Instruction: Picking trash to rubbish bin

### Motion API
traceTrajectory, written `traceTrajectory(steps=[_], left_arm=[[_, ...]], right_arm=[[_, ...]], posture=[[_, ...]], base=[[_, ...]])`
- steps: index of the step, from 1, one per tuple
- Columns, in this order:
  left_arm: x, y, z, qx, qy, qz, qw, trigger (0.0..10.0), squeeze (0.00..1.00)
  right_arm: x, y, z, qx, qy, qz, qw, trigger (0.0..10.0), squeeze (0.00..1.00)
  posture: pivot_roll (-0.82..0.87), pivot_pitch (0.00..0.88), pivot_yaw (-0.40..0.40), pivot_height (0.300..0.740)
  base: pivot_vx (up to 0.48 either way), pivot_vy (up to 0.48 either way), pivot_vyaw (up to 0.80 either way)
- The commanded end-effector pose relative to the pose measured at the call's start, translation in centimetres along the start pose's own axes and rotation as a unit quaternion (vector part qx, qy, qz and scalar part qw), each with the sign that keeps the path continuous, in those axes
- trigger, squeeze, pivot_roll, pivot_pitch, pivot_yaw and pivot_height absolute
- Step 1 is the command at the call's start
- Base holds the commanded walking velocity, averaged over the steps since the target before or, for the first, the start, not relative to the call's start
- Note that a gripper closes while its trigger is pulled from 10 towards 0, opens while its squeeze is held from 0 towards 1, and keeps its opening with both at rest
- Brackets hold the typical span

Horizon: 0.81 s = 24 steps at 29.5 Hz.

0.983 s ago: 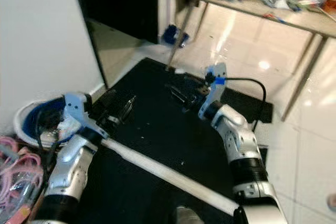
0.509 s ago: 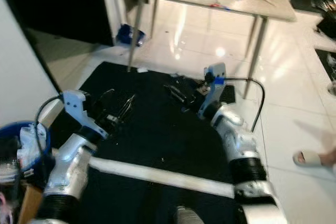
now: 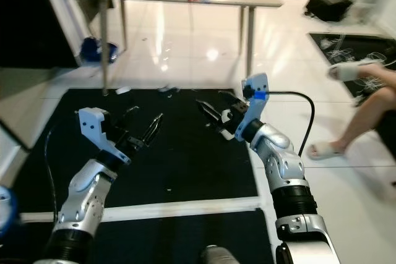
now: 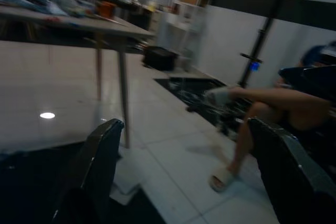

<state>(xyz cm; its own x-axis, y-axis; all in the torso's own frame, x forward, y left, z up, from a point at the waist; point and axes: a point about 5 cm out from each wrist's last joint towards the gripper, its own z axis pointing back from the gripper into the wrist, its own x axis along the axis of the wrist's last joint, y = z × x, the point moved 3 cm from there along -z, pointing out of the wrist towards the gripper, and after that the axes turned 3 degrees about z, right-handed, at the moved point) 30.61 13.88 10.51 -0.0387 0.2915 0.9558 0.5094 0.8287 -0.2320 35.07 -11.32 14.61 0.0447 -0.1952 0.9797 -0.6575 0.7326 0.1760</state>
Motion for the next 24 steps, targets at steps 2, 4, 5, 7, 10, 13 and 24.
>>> traceTrajectory(steps=[2,4,5,7,10,13,24], left_arm=[[-0.26,-0.03,0.09,-0.001,0.007,0.001,1.000,10.0,0.00],[-0.26,-0.03,0.09,-0.001,0.007,0.001,1.000,10.0,0.00],[-0.26,-0.04,0.08,-0.001,0.007,0.001,1.000,10.0,0.00],[-0.27,-0.04,0.08,-0.001,0.008,0.001,1.000,10.0,0.00],[-0.33,-0.04,0.09,-0.001,0.008,0.001,1.000,10.0,0.00],[-0.36,-0.03,0.08,-0.001,0.009,0.001,1.000,10.0,0.00],[-0.45,0.02,0.09,0.000,0.008,0.002,1.000,10.0,0.00]], right_arm=[[-0.38,-0.08,0.13,-0.002,0.010,-0.004,1.000,10.0,0.00],[-0.38,-0.08,0.13,-0.002,0.010,-0.003,1.000,10.0,0.00],[-0.38,-0.08,0.13,-0.002,0.010,-0.003,1.000,10.0,0.00],[-0.38,-0.08,0.13,-0.002,0.010,-0.003,1.000,10.0,0.00],[-0.42,-0.10,0.14,-0.002,0.008,-0.006,1.000,10.0,0.00],[-0.43,-0.12,0.15,-0.003,0.007,-0.006,1.000,10.0,0.00],[-0.39,-0.19,0.19,-0.005,0.002,-0.008,1.000,10.0,0.00]], posture=[[0.04,0.000,-0.044,0.740],[0.04,0.000,-0.044,0.740],[0.04,0.000,-0.044,0.740],[0.04,0.000,-0.044,0.740],[0.04,0.000,-0.046,0.740],[0.04,0.000,-0.046,0.740],[0.04,0.000,-0.047,0.740]], base=[[0.000,0.000,-0.79],[0.000,0.000,-0.79],[0.000,0.000,-0.80],[0.000,0.000,-0.80],[0.000,0.000,-0.54],[0.000,0.000,0.00],[0.000,0.000,0.00]])
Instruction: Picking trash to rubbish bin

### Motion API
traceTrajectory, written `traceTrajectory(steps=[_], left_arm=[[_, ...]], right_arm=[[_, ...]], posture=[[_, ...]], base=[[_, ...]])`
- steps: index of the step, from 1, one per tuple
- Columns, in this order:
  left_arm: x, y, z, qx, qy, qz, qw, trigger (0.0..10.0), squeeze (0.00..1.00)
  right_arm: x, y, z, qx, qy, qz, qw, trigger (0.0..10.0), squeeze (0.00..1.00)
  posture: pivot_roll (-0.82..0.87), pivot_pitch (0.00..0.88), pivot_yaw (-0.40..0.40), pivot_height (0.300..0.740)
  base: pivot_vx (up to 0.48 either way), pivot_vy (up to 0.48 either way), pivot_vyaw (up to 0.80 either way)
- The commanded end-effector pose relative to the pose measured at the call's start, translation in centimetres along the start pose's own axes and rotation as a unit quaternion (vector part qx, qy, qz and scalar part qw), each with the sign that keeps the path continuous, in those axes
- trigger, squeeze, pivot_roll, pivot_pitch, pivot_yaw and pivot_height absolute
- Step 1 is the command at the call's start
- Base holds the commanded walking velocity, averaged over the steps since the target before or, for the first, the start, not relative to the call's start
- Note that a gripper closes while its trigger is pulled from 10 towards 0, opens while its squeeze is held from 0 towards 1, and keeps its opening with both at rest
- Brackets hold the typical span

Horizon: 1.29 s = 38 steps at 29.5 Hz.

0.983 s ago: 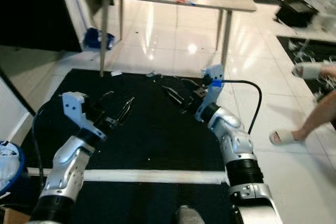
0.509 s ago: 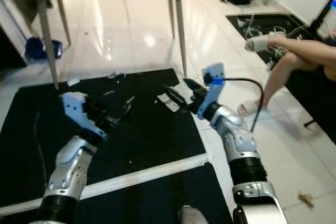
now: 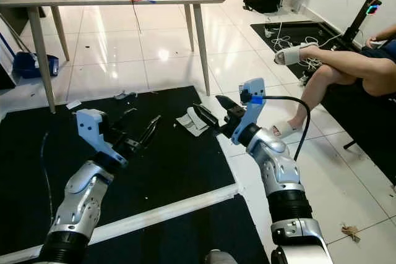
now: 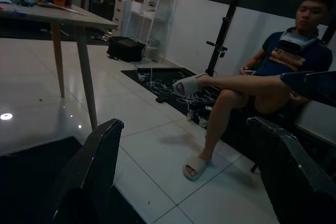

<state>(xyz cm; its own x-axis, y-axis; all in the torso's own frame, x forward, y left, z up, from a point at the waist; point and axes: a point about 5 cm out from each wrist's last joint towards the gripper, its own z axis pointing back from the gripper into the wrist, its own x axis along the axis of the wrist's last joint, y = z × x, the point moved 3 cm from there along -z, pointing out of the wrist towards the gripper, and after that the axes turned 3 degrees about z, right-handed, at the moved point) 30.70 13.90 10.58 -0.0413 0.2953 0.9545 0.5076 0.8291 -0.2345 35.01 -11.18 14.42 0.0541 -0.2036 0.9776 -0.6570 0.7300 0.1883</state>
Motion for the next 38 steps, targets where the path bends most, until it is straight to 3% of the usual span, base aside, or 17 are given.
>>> traceTrajectory(steps=[1,8,38], left_arm=[[-0.52,-0.01,0.18,0.000,0.010,0.000,1.000,10.0,0.00],[-0.46,-0.02,0.19,0.000,0.010,-0.002,1.000,10.0,0.00],[0.01,-0.42,0.05,-0.006,0.007,-0.003,1.000,10.0,0.00]], right_arm=[[-0.17,-0.30,0.23,-0.005,0.001,-0.002,1.000,10.0,0.00],[-0.10,-0.30,0.25,-0.006,-0.001,-0.003,1.000,10.0,0.00],[0.06,-0.30,0.22,-0.005,-0.004,-0.002,1.000,10.0,0.00]], posture=[[0.04,0.000,-0.047,0.740],[0.03,0.000,-0.045,0.740],[0.03,0.000,-0.043,0.740]], base=[[0.000,0.000,0.00],[0.000,0.000,0.00],[0.316,0.000,0.00]])
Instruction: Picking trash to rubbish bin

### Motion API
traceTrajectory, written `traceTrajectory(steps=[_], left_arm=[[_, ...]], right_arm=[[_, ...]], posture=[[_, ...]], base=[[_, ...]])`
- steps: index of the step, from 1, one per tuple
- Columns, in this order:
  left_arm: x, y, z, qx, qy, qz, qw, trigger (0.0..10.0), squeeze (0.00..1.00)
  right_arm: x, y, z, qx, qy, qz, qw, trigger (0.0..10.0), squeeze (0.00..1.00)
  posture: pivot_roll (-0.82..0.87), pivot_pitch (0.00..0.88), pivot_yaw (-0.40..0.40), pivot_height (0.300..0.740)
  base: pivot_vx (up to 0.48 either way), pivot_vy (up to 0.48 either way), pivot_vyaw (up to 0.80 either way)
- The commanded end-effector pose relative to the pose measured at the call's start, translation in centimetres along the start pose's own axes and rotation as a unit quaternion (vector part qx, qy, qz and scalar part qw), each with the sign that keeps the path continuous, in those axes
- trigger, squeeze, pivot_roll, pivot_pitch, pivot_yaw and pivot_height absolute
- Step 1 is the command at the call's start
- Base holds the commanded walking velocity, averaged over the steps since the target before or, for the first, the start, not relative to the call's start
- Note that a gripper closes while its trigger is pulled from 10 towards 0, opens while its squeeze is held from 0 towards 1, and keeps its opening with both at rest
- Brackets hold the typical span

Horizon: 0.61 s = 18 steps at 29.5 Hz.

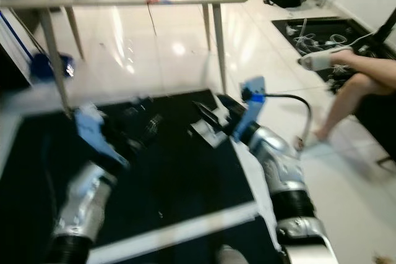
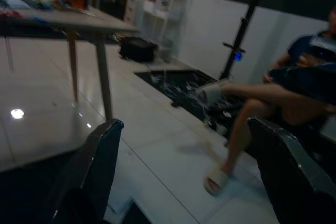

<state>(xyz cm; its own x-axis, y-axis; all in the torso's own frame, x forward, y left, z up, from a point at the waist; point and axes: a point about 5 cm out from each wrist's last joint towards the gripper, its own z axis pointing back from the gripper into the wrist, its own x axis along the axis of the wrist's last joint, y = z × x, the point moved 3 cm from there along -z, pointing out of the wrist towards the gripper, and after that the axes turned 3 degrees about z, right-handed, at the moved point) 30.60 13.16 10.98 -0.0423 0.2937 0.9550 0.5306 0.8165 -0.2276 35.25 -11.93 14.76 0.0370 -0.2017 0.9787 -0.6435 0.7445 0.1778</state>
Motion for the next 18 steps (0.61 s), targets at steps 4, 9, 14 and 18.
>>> traceTrajectory(steps=[4,9,14,18], left_arm=[[-0.16,0.34,0.40,0.007,0.007,-0.002,1.000,10.0,0.00],[-0.22,0.38,0.45,0.007,0.009,-0.002,1.000,10.0,0.00],[-0.25,0.37,0.46,0.007,0.009,-0.002,1.000,10.0,0.00],[-0.29,0.37,0.46,0.007,0.010,-0.002,1.000,10.0,0.00]], right_arm=[[-0.43,0.35,-0.05,0.005,0.002,-0.005,1.000,10.0,0.00],[-0.35,0.47,-0.08,0.012,-0.001,-0.003,1.000,10.0,0.00],[-0.34,0.38,-0.04,0.008,-0.004,-0.007,1.000,10.0,0.00],[-0.37,0.30,-0.01,0.007,-0.004,-0.010,1.000,10.0,0.00]], posture=[[0.03,0.000,-0.043,0.740],[0.03,0.000,-0.045,0.740],[0.03,0.000,-0.045,0.740],[0.03,0.000,-0.045,0.740]], base=[[0.326,0.000,0.00],[0.325,0.000,0.61],[0.324,0.000,0.42],[0.326,0.000,0.00]])
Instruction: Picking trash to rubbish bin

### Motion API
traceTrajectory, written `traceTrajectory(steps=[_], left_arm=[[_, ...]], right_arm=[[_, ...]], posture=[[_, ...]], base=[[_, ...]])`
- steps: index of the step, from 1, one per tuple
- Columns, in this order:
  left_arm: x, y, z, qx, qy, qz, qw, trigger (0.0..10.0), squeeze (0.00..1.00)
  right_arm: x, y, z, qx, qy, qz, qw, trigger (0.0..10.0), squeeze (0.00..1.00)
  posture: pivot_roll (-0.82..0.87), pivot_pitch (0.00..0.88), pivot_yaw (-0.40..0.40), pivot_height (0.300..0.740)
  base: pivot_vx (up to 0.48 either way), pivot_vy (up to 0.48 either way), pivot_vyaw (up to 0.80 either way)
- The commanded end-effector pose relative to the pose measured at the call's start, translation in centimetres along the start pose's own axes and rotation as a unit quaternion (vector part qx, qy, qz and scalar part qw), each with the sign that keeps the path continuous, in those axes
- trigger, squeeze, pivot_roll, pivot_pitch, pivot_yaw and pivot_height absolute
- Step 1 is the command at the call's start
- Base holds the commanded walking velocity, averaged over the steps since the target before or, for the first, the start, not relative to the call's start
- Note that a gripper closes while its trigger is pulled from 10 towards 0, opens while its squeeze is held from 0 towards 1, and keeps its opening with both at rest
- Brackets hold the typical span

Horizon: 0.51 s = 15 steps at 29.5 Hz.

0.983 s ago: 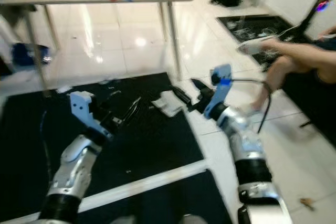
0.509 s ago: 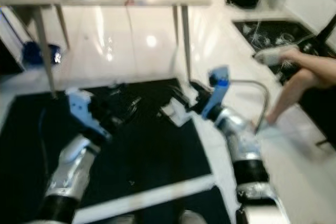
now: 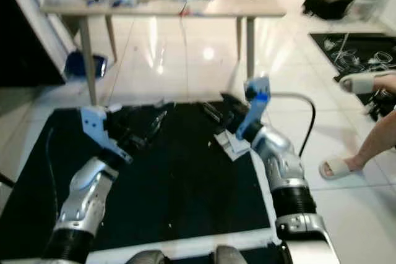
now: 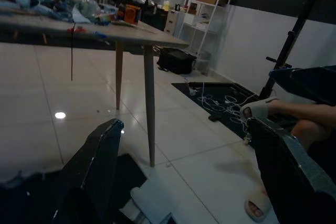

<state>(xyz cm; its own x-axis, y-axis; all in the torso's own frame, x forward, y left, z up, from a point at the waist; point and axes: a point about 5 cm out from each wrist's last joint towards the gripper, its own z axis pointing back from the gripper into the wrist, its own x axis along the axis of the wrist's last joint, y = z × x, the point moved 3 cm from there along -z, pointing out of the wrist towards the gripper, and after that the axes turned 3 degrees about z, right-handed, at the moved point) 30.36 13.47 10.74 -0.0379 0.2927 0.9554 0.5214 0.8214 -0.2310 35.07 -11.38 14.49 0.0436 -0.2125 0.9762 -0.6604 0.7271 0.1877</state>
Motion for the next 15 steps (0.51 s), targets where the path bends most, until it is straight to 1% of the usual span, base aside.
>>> traceTrajectory(steps=[1,15], left_arm=[[-0.19,0.19,0.05,0.001,0.008,-0.002,1.000,10.0,0.00],[-0.22,0.17,0.07,0.000,0.009,-0.002,1.000,10.0,0.00]], right_arm=[[-0.01,-0.18,0.17,-0.005,-0.003,-0.005,1.000,10.0,0.00],[-0.06,-0.20,0.21,-0.005,-0.004,-0.007,1.000,10.0,0.00]], posture=[[0.03,0.000,-0.045,0.740],[0.03,0.000,-0.044,0.740]], base=[[0.322,0.000,0.00],[0.329,0.000,0.00]])
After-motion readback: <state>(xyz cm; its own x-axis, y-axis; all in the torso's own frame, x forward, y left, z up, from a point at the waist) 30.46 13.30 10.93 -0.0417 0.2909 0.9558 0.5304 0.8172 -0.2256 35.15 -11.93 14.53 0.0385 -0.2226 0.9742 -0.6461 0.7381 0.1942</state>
